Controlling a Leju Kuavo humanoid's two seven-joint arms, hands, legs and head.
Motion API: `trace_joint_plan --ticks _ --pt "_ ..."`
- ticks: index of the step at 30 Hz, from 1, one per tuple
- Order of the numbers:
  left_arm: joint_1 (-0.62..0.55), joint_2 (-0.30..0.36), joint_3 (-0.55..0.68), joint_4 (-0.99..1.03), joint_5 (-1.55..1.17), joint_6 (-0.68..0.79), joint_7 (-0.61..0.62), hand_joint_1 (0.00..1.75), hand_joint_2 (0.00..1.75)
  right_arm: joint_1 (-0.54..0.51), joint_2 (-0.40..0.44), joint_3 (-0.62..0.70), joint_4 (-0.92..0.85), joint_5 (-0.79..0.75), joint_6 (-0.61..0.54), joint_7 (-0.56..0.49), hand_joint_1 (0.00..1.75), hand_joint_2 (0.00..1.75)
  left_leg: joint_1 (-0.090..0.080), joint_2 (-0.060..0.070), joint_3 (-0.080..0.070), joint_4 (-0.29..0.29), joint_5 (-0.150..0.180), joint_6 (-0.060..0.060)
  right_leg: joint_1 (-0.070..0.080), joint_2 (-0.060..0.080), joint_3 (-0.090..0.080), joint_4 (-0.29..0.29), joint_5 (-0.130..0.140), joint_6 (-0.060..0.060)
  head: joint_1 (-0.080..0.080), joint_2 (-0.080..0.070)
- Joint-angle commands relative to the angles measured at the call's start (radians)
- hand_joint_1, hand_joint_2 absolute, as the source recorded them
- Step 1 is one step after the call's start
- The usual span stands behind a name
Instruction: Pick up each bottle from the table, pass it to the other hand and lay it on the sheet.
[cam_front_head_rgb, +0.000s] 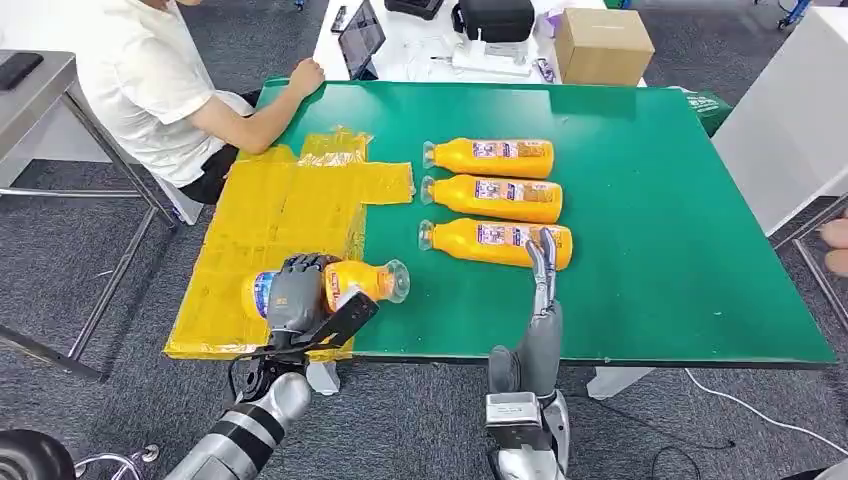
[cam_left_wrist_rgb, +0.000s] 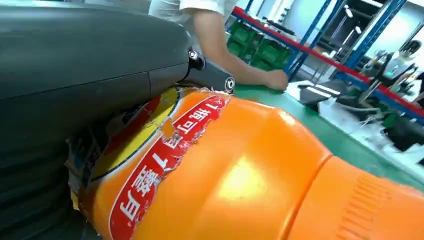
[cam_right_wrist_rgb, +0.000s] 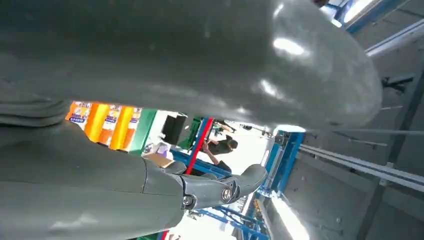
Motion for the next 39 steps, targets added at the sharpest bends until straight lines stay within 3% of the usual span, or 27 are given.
trace_joint_plan --ticks 1,3,7,8,9,10,19,20,21,26,32,36,37,39 --pt "-0.173 -0.004 -0.028 0.321 -0.159 -0.126 0.148 1.75 1.75 -0.064 -0.002 0.018 0.109 -0.043 0.002 0.002 0.00 0.00 0.001 0.001 0.004 -0.001 -0.001 0.001 0.001 0.000 0.004 -0.001 -0.001 -0.003 -0.001 0.000" --pt "-0.238 -0.016 -0.003 0.419 -0.155 -0.230 0.165 1.75 1.75 -0.080 0.000 0.027 0.129 -0.082 0.024 0.002 0.00 0.00 0.001 0.000 0.005 -0.001 -0.001 0.001 0.001 -0.001 0.005 -0.001 -0.001 -0.003 0.000 0.000" --pt "-0.281 -0.007 0.038 0.490 -0.135 -0.282 0.193 1.75 1.75 -0.088 0.005 0.033 0.157 -0.092 0.041 0.002 0.00 0.00 0.001 0.004 0.010 -0.002 -0.002 0.003 0.003 0.001 0.010 -0.002 -0.001 -0.007 0.000 0.000" --pt "-0.287 -0.003 0.046 0.503 -0.133 -0.293 0.198 1.68 1.75 -0.088 0.006 0.033 0.163 -0.094 0.045 0.002 0.00 0.00 0.001 0.003 0.005 -0.001 -0.001 0.001 0.002 0.002 0.005 -0.002 0.000 -0.003 0.000 0.000" --pt "-0.291 0.005 0.044 0.515 -0.112 -0.311 0.195 0.84 1.75 -0.093 0.000 0.039 0.177 -0.105 0.040 0.002 0.00 0.00 0.001 0.004 0.006 -0.002 -0.001 0.001 0.002 0.002 0.006 -0.002 0.000 -0.004 0.000 0.000" --pt "-0.289 0.005 0.050 0.517 -0.105 -0.319 0.188 0.42 1.75 -0.089 0.000 0.036 0.176 -0.106 0.041 0.002 0.00 0.00 0.001 0.005 0.007 -0.002 0.000 0.001 0.002 0.003 0.006 -0.002 0.001 -0.004 0.000 0.000" --pt "-0.287 0.005 0.052 0.519 -0.104 -0.325 0.184 0.42 1.75 -0.088 -0.002 0.033 0.174 -0.110 0.043 0.002 0.00 0.00 0.001 0.003 0.011 -0.002 -0.001 0.001 0.001 0.002 0.010 -0.002 -0.001 -0.004 0.000 0.000" --pt "-0.288 0.001 0.053 0.523 -0.102 -0.344 0.184 0.14 1.75 -0.087 -0.001 0.029 0.174 -0.114 0.050 0.002 0.00 0.00 0.000 0.004 0.010 -0.002 -0.001 0.001 0.001 0.003 0.009 -0.002 0.000 -0.003 0.000 0.000" --pt "-0.289 0.000 0.063 0.526 -0.092 -0.388 0.178 0.00 1.75 -0.082 0.005 0.017 0.165 -0.137 0.069 0.002 0.00 0.00 0.000 0.003 0.008 -0.001 -0.001 0.000 0.001 0.002 0.008 -0.001 0.000 -0.002 0.000 0.000" --pt "-0.290 0.003 0.078 0.530 -0.069 -0.493 0.143 0.00 1.75 -0.083 0.009 -0.012 0.163 -0.181 0.097 0.002 0.00 0.00 0.000 0.002 0.009 -0.002 0.000 0.000 0.001 0.001 0.009 -0.001 0.000 -0.003 0.000 0.000" --pt "-0.219 -0.019 0.217 0.413 0.185 -0.658 -0.168 0.00 1.75 -0.074 -0.002 -0.008 0.171 -0.199 0.117 0.002 0.00 0.00 0.000 0.001 0.013 -0.003 0.000 0.001 0.001 0.001 0.013 -0.003 0.001 -0.003 0.000 0.000" --pt "-0.126 -0.043 0.228 0.237 0.296 -0.630 -0.267 0.00 1.75 -0.069 -0.014 0.005 0.179 -0.195 0.093 0.002 0.00 0.00 -0.001 -0.005 0.014 -0.003 0.001 0.001 0.000 -0.004 0.016 -0.002 -0.001 -0.002 0.000 0.000" --pt "-0.086 -0.047 0.216 0.145 0.381 -0.651 -0.268 0.00 0.00 -0.069 -0.019 0.015 0.180 -0.176 0.050 0.002 0.00 0.00 0.000 -0.004 0.014 -0.003 0.001 0.002 0.001 -0.003 0.015 -0.003 0.000 -0.003 0.000 0.000" --pt "-0.022 -0.054 0.208 -0.011 0.615 -0.665 -0.310 0.00 0.00 -0.073 -0.024 0.026 0.207 -0.100 0.001 0.002 0.00 0.00 0.000 -0.003 0.013 -0.002 0.000 0.001 0.000 -0.002 0.014 -0.002 0.000 -0.002 0.000 0.000"
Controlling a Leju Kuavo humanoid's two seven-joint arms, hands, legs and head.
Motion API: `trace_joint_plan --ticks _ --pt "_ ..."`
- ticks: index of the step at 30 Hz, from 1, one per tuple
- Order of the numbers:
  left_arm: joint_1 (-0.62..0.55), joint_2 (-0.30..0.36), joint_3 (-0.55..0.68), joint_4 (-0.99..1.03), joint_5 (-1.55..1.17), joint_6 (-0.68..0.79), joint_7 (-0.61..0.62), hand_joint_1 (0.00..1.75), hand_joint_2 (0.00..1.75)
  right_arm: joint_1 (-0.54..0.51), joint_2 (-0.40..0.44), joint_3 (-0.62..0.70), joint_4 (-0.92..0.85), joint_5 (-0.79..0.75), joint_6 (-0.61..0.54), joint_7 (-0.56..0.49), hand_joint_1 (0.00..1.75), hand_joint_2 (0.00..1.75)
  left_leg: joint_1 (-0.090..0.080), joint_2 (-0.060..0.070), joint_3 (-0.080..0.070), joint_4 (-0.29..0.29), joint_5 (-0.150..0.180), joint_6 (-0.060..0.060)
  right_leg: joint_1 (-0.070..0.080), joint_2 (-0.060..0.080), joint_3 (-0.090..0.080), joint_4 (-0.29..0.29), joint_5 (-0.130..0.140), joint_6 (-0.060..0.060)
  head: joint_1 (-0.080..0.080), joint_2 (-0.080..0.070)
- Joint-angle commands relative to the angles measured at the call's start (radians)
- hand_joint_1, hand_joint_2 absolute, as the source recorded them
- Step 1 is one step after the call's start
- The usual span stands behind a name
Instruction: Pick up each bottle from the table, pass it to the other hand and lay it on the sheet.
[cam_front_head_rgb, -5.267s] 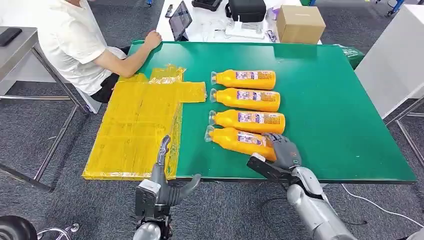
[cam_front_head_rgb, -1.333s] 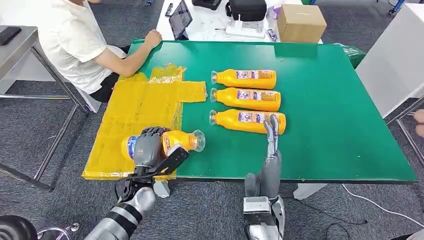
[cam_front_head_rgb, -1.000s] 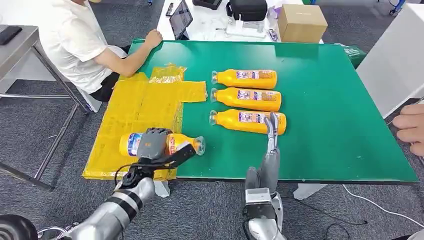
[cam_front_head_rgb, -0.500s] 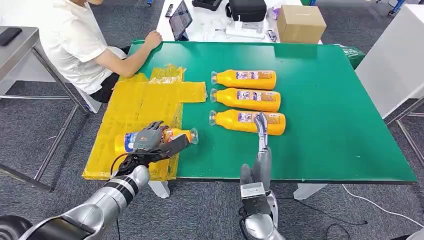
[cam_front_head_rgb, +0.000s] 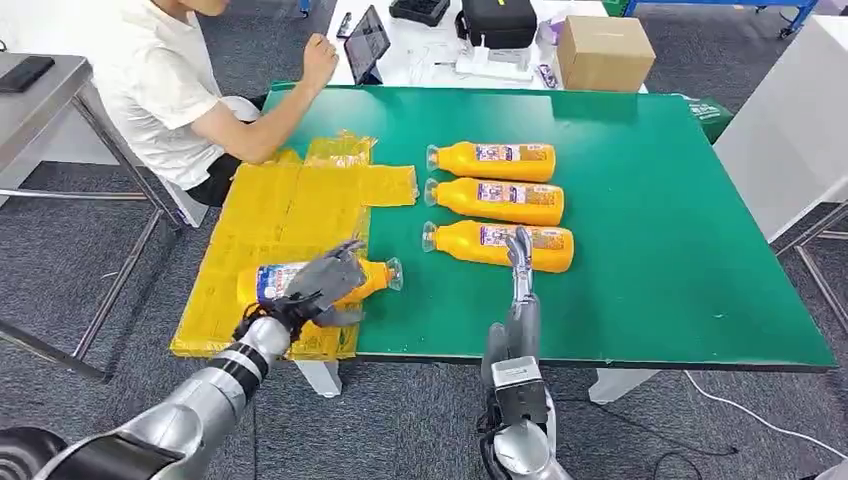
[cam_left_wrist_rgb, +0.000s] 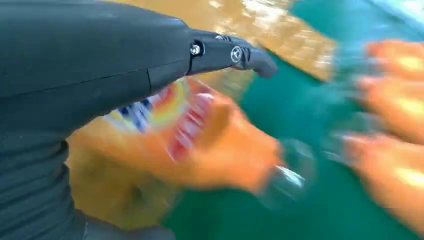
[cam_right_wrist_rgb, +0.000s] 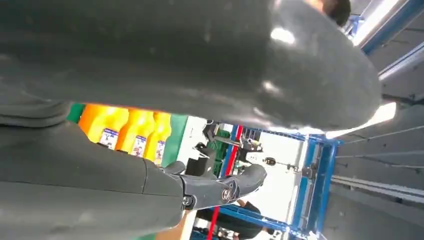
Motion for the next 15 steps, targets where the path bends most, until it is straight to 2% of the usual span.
trace_joint_plan --ticks 1,2,4,5,8,9,11,12,13,14,15 --pt "0.243 -0.053 0.061 -0.453 0.463 -0.010 -0.110 0.00 0.00 -0.018 -0.029 0.001 0.114 0.167 -0.101 0.002 0.00 1.75 0.001 0.008 0.004 -0.003 -0.002 0.003 0.002 0.005 0.003 -0.004 0.000 -0.005 0.000 0.000" --pt "0.243 -0.053 0.061 -0.453 0.463 -0.010 -0.110 0.00 1.75 -0.018 -0.029 0.001 0.114 0.167 -0.101 0.002 0.00 1.75 0.000 0.005 0.002 -0.002 -0.002 0.002 0.001 0.002 0.001 -0.003 0.000 -0.004 0.000 0.000" --pt "0.290 -0.062 0.023 -0.593 0.559 0.107 -0.139 0.00 1.75 -0.010 0.006 -0.113 0.178 0.396 -0.101 0.002 0.00 1.75 0.000 0.003 -0.001 -0.001 -0.002 0.001 0.001 0.000 -0.002 -0.002 -0.001 -0.003 0.000 0.000" --pt "0.302 -0.063 -0.004 -0.636 0.532 0.224 -0.197 0.00 1.75 -0.010 0.017 -0.152 0.184 0.459 -0.101 0.002 0.00 1.75 0.001 0.003 -0.002 -0.001 -0.002 0.001 0.002 0.000 -0.003 -0.002 -0.001 -0.004 0.000 0.000" --pt "0.329 -0.056 -0.085 -0.695 0.480 0.445 -0.264 0.00 1.75 -0.025 0.041 -0.317 0.221 0.714 -0.101 0.002 0.00 1.75 0.001 0.003 -0.004 0.000 -0.002 0.002 0.002 0.000 -0.005 -0.001 -0.002 -0.004 0.000 0.000" --pt "0.345 -0.059 -0.103 -0.701 0.463 0.498 -0.285 0.00 1.75 -0.052 0.056 -0.414 0.301 0.869 -0.101 0.002 0.00 1.75 0.000 0.003 -0.006 0.000 -0.001 0.001 0.001 0.000 -0.007 -0.001 -0.001 -0.002 0.000 0.000" --pt "0.353 -0.060 -0.110 -0.701 0.463 0.506 -0.290 0.00 1.75 -0.063 0.043 -0.413 0.312 0.855 -0.101 0.002 0.00 1.75 0.000 0.002 -0.007 -0.001 0.000 0.001 0.001 -0.001 -0.007 -0.002 0.000 -0.001 0.000 0.000" --pt "0.365 -0.061 -0.118 -0.699 0.462 0.532 -0.308 0.00 1.75 -0.090 0.026 -0.469 0.385 1.041 -0.101 0.070 0.00 1.75 0.000 0.002 -0.005 -0.001 -0.001 0.002 0.001 -0.001 -0.005 -0.003 -0.001 -0.002 0.000 0.000" --pt "0.374 -0.062 -0.127 -0.698 0.454 0.546 -0.312 0.00 1.75 -0.102 0.010 -0.473 0.402 1.111 -0.101 0.133 0.00 1.75 0.000 0.002 -0.004 -0.001 -0.001 0.002 0.001 -0.001 -0.004 -0.003 -0.001 -0.002 0.000 0.000" --pt "0.403 -0.072 -0.146 -0.683 0.418 0.594 -0.296 0.00 1.75 -0.153 -0.050 -0.463 0.511 1.152 -0.101 0.231 0.00 1.75 0.000 0.002 -0.006 -0.001 -0.001 0.002 0.001 0.000 -0.005 -0.003 0.000 -0.002 0.000 0.000" --pt "0.417 -0.076 -0.164 -0.662 0.396 0.610 -0.271 0.00 1.75 -0.176 -0.084 -0.466 0.546 1.142 -0.101 0.245 0.00 1.75 0.000 0.002 -0.004 -0.002 -0.001 0.003 0.001 0.000 -0.003 -0.004 0.000 -0.002 0.001 0.000"
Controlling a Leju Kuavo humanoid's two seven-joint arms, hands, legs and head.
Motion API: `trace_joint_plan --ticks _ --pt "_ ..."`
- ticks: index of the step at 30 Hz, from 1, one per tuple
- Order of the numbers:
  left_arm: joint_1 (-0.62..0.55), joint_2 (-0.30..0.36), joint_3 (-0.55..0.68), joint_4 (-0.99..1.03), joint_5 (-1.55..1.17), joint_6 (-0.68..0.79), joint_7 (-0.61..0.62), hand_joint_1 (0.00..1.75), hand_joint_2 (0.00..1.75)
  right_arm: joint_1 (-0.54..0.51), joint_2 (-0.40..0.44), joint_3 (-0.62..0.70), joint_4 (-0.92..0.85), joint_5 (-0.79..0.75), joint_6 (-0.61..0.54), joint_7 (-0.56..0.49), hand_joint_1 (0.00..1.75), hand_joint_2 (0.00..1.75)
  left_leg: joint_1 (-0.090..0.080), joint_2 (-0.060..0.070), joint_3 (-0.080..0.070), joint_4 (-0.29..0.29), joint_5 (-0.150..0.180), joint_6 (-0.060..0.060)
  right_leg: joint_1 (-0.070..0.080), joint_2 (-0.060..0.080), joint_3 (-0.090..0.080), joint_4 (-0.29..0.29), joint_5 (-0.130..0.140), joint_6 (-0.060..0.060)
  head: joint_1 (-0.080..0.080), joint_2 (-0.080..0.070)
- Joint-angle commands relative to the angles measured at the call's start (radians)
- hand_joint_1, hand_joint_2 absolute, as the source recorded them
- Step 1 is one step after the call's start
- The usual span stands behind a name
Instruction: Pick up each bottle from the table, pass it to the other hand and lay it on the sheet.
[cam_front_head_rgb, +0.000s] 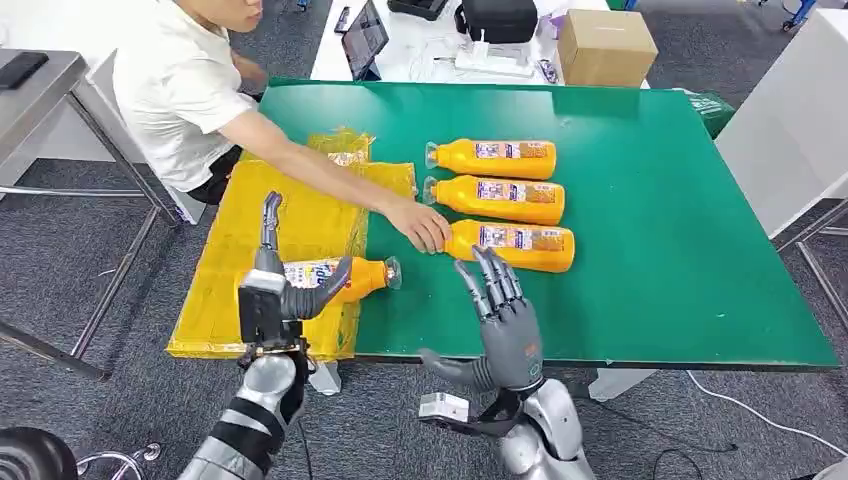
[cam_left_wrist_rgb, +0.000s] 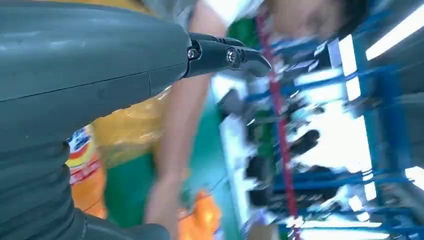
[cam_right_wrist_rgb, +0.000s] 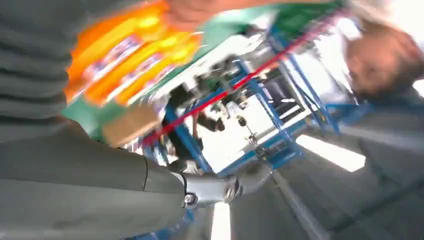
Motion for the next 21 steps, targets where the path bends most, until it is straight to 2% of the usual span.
trace_joint_plan --ticks 1,4,5,8,9,14,16,17,21 --pt "0.109 -0.025 -0.135 -0.014 -0.057 0.103 0.042 0.00 1.75 -0.181 -0.134 -0.256 0.410 0.288 -0.003 0.265 0.00 1.75 0.000 0.004 0.007 -0.003 -0.001 0.003 0.001 0.002 0.008 -0.005 0.001 -0.002 0.000 0.000" --pt "0.114 -0.025 -0.215 0.035 -0.064 0.099 0.031 0.00 1.75 -0.249 -0.170 -0.318 0.502 0.315 -0.003 0.248 0.00 1.75 -0.001 0.003 0.008 -0.003 -0.001 0.004 0.000 0.000 0.008 -0.006 0.001 -0.003 0.000 0.000" --pt "0.114 -0.025 -0.222 0.035 -0.065 0.101 0.030 0.00 1.75 -0.255 -0.172 -0.317 0.508 0.321 -0.003 0.247 0.00 1.75 -0.001 -0.001 0.004 -0.002 0.000 0.003 -0.001 -0.003 0.005 -0.004 0.000 -0.002 0.000 0.000" --pt "0.114 -0.025 -0.222 0.035 -0.065 0.101 0.030 0.00 1.75 -0.255 -0.172 -0.317 0.508 0.321 -0.003 0.247 0.00 1.75 -0.003 0.001 0.002 0.000 -0.001 0.002 -0.002 0.001 0.002 -0.002 0.001 -0.001 0.000 0.000" --pt "0.111 -0.021 -0.232 0.022 -0.065 0.092 0.033 0.00 1.75 -0.270 -0.162 -0.312 0.517 0.317 -0.003 0.251 0.00 1.75 -0.002 0.003 0.006 -0.001 -0.002 0.003 -0.001 0.002 0.006 -0.004 0.000 -0.003 0.000 0.000" --pt "0.108 -0.006 -0.277 -0.010 -0.068 0.079 0.054 0.00 1.75 -0.351 -0.174 -0.263 0.647 0.337 -0.003 0.315 0.00 1.75 -0.002 0.003 0.002 0.000 -0.001 0.002 -0.002 0.002 0.001 -0.002 0.001 -0.001 -0.001 0.000" --pt "0.102 -0.002 -0.286 -0.014 -0.064 0.078 0.067 0.00 1.75 -0.401 -0.177 -0.238 0.764 0.343 -0.003 0.348 0.00 1.75 -0.001 0.007 0.010 -0.001 -0.003 0.004 0.001 0.004 0.008 -0.004 0.000 -0.006 0.000 0.000" --pt "0.100 -0.001 -0.288 -0.017 -0.066 0.079 0.068 0.00 1.75 -0.432 -0.178 -0.218 0.847 0.340 0.005 0.376 0.00 1.75 -0.001 0.004 0.003 0.000 -0.001 0.002 0.000 0.002 0.001 -0.002 0.001 -0.001 0.000 0.000" --pt "0.099 0.001 -0.293 -0.022 -0.064 0.073 0.074 0.00 1.75 -0.474 -0.193 -0.174 0.930 0.325 0.048 0.402 0.00 1.75 -0.001 0.006 0.004 0.000 -0.001 0.003 0.000 0.004 0.003 -0.002 0.001 -0.002 -0.001 0.000"
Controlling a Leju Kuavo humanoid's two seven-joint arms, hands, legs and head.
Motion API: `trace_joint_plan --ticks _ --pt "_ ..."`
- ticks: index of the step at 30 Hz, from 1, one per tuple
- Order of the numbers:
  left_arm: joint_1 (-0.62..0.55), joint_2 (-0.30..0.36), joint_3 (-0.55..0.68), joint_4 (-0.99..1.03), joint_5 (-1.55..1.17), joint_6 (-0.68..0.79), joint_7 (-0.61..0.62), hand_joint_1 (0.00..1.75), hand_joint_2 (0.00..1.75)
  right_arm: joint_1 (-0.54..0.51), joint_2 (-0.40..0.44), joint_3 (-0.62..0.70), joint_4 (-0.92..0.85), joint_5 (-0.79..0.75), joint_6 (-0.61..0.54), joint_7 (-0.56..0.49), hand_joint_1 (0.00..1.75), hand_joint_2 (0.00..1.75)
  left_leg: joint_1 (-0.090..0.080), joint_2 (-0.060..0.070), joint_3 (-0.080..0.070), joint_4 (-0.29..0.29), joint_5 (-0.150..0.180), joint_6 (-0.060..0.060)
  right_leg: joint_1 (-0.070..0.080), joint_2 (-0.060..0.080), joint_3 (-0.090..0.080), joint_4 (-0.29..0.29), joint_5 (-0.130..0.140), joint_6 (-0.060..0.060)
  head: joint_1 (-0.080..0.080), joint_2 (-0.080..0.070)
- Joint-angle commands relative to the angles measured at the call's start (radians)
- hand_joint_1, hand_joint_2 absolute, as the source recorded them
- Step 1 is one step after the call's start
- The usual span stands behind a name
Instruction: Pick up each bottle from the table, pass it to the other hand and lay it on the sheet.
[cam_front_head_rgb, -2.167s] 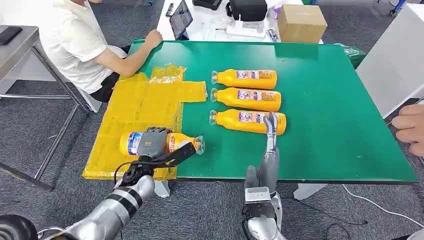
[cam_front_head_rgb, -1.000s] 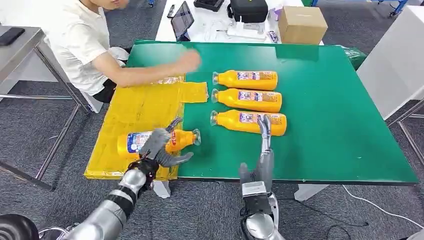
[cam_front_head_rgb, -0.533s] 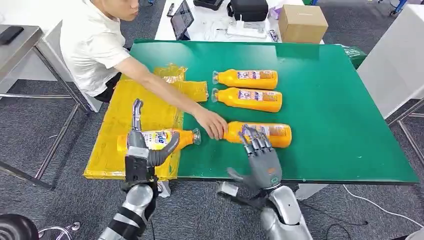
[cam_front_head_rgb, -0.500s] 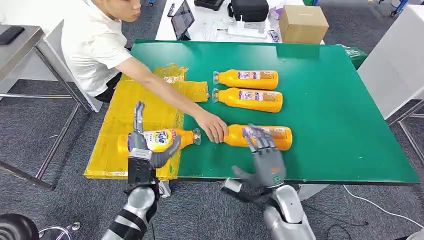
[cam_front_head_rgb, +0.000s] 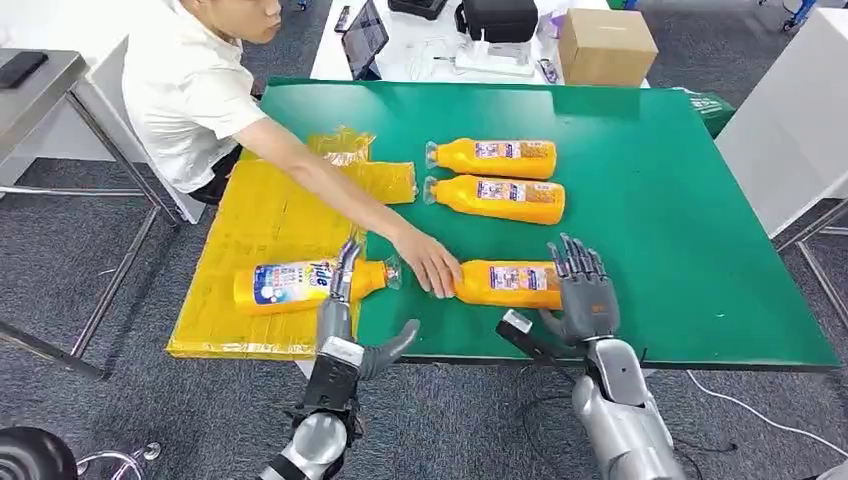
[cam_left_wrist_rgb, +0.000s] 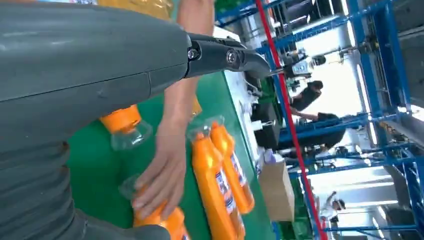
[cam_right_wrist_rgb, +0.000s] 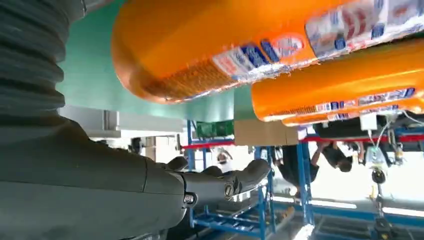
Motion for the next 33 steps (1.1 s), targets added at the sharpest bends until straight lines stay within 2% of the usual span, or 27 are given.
trace_joint_plan --ticks 1,2,6,7,8,14,15,16,20,21,23,24,25,27,32,33 --pt "-0.026 0.031 -0.051 0.007 0.006 -0.007 0.017 0.00 1.75 -0.163 -0.029 0.099 0.365 -0.021 0.073 0.056 0.00 1.75 0.000 0.003 0.004 -0.001 -0.001 0.001 0.000 0.001 0.003 -0.001 0.000 -0.002 0.000 0.000" --pt "-0.030 0.032 -0.056 0.009 0.009 -0.015 0.018 0.00 1.75 -0.181 -0.035 0.110 0.392 -0.047 0.162 0.066 0.00 1.75 0.000 0.003 0.005 -0.001 -0.002 0.002 0.001 0.001 0.005 -0.001 -0.001 -0.003 0.000 0.000" --pt "-0.034 0.032 -0.063 0.010 0.010 -0.023 0.019 0.00 1.75 -0.197 -0.040 0.126 0.412 -0.050 0.247 0.098 0.00 1.75 0.000 0.003 0.007 -0.001 -0.002 0.001 0.001 0.001 0.006 -0.002 -0.001 -0.004 0.000 0.000" --pt "-0.037 0.030 -0.067 0.007 0.011 -0.026 0.023 0.00 1.75 -0.199 -0.044 0.133 0.419 -0.052 0.289 0.103 0.16 1.75 0.000 0.002 0.006 -0.001 -0.001 0.001 0.001 0.000 0.005 -0.001 0.000 -0.003 0.000 0.000" --pt "-0.036 0.034 -0.072 0.003 0.011 -0.029 0.024 0.00 1.75 -0.205 -0.051 0.153 0.423 -0.041 0.316 0.113 0.86 1.75 0.001 0.002 0.007 -0.001 -0.001 0.001 0.001 -0.001 0.007 -0.002 0.000 -0.003 0.000 0.000" --pt "-0.036 0.034 -0.073 0.000 0.011 -0.029 0.024 0.00 1.75 -0.206 -0.054 0.155 0.422 -0.041 0.319 0.115 0.86 1.75 0.001 0.003 0.013 -0.002 0.000 0.002 0.003 0.000 0.011 -0.004 0.001 -0.005 0.000 0.000" --pt "-0.036 0.034 -0.073 0.000 0.011 -0.029 0.024 0.00 1.75 -0.206 -0.054 0.155 0.422 -0.041 0.319 0.115 1.52 1.75 0.001 0.001 0.013 -0.002 0.000 0.002 0.002 -0.001 0.011 -0.003 0.001 -0.004 0.000 0.000" --pt "-0.037 0.037 -0.077 -0.001 0.011 -0.034 0.024 0.00 1.75 -0.209 -0.056 0.165 0.426 -0.038 0.344 0.127 1.71 1.75 0.001 0.001 0.013 -0.002 0.000 0.002 0.002 -0.001 0.012 -0.004 0.001 -0.005 0.000 0.000" --pt "-0.036 0.041 -0.086 -0.016 0.012 -0.039 0.027 0.00 1.75 -0.205 -0.060 0.177 0.408 -0.085 0.318 0.084 1.75 1.75 0.001 0.001 0.014 -0.002 0.000 0.002 0.002 -0.001 0.013 -0.003 0.000 -0.003 0.000 0.000" --pt "-0.035 0.041 -0.085 -0.020 0.015 -0.042 0.028 0.00 1.75 -0.199 -0.051 0.157 0.401 -0.133 0.313 0.042 1.75 1.75 0.001 0.001 0.015 -0.003 0.000 0.002 0.002 -0.001 0.014 -0.004 0.000 -0.005 0.000 0.000" --pt "-0.025 0.037 -0.074 -0.035 0.046 -0.053 0.022 0.00 1.75 -0.167 -0.012 0.053 0.363 -0.331 0.377 -0.126 1.75 1.75 0.001 0.001 0.015 -0.002 0.000 0.002 0.002 -0.001 0.014 -0.004 0.000 -0.004 0.000 0.000" --pt "-0.018 0.034 -0.064 -0.041 0.080 -0.073 0.020 0.00 1.75 -0.153 0.000 0.042 0.350 -0.369 0.378 -0.154 1.75 1.75 0.002 0.001 0.015 -0.003 -0.001 0.002 0.003 0.000 0.015 -0.004 0.000 -0.004 0.000 0.000" --pt "0.002 0.016 -0.028 -0.054 0.237 -0.182 0.062 0.00 1.75 -0.133 0.015 0.023 0.318 -0.431 0.363 -0.197 1.75 1.75 0.002 0.002 0.016 -0.003 -0.001 0.002 0.003 0.000 0.015 -0.004 0.000 -0.005 0.000 0.000" --pt "0.006 0.023 0.013 -0.046 0.440 -0.277 0.112 0.00 1.75 -0.096 0.048 0.013 0.255 -0.558 0.371 -0.264 1.75 1.75 0.002 0.004 0.015 -0.001 -0.002 0.001 0.003 0.003 0.013 -0.003 0.000 -0.003 0.001 0.000" --pt "0.049 0.051 0.040 -0.081 0.657 -0.284 0.105 0.00 1.75 0.015 0.095 0.106 0.009 -0.839 0.375 -0.319 1.75 1.75 0.002 0.008 0.014 -0.002 -0.003 0.000 0.003 0.007 0.011 -0.002 0.000 -0.004 0.000 0.000" --pt "0.055 0.059 0.032 -0.089 0.664 -0.286 0.106 0.00 1.75 0.029 0.095 0.131 -0.021 -0.853 0.371 -0.304 1.75 1.75 0.002 0.010 0.015 -0.002 -0.004 0.000 0.004 0.008 0.011 -0.002 0.000 -0.005 -0.001 0.000"
